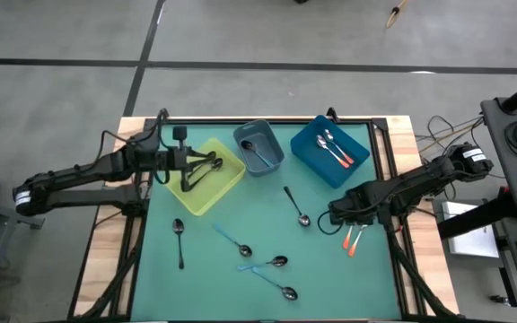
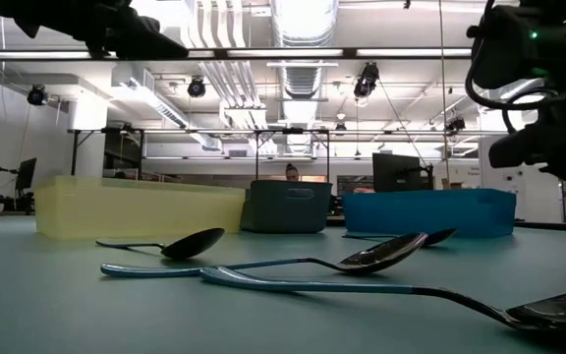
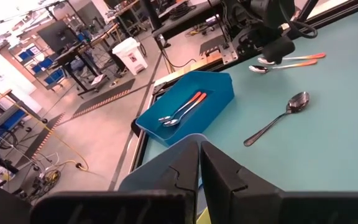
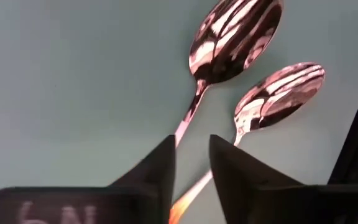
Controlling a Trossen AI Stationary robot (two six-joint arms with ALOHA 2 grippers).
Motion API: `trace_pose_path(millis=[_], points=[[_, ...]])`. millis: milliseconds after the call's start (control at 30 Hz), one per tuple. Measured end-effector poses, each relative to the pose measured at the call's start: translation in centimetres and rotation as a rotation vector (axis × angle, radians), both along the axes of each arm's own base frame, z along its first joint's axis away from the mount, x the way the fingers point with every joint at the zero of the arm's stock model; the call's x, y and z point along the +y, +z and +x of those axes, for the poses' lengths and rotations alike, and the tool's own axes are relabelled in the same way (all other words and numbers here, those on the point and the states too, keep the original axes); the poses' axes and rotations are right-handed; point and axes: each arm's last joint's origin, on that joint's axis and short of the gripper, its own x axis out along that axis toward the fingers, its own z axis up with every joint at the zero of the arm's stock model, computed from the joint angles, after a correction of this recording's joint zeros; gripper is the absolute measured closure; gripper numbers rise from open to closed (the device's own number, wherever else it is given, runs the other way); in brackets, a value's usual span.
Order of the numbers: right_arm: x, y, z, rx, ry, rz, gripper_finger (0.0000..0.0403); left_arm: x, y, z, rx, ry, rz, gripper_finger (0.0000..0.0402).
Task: Sort silverware by color (type)
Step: Put the orange spoon into the blue bin
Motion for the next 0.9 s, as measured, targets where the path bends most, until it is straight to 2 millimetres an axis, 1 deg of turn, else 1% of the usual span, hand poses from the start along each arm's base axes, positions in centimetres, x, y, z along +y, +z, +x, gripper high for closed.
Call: trace_pose_path(millis=[133,200,267,467,700,900], points=[[-0.1,-0.2,-0.1,-0.004,-0.002,-0.035,0.026,0.0,0.0,0.0,0.001,0.0,0.0,0.0402],[-0.2,-0.2,-0.1,-0.009,-0.001,-0.046,0.0245,0.0,0.0,0.0,0.001,0.0,0.0,0.0402],[-0.2,-0.3,0.0,-0.018,-0.001,-0.062,0.0238,0.0,0.0,0.1,0.003,-0.001,0.002,0.0402],[-0.2,-0.7,0.1,-0.05,-0.012,-0.063,0.0246,0.0,-0.1,0.1,0.006,-0.001,0.002,0.0402],[-0.3,-2.2,-0.3,-0.089,-0.048,-0.056,0.0257,0.1,-0.1,0.1,0.009,-0.001,0.004,0.0402],[-0.3,-2.3,-0.3,-0.094,-0.04,-0.059,0.0259,0.1,-0.2,0.2,0.01,-0.001,0.004,0.0402]])
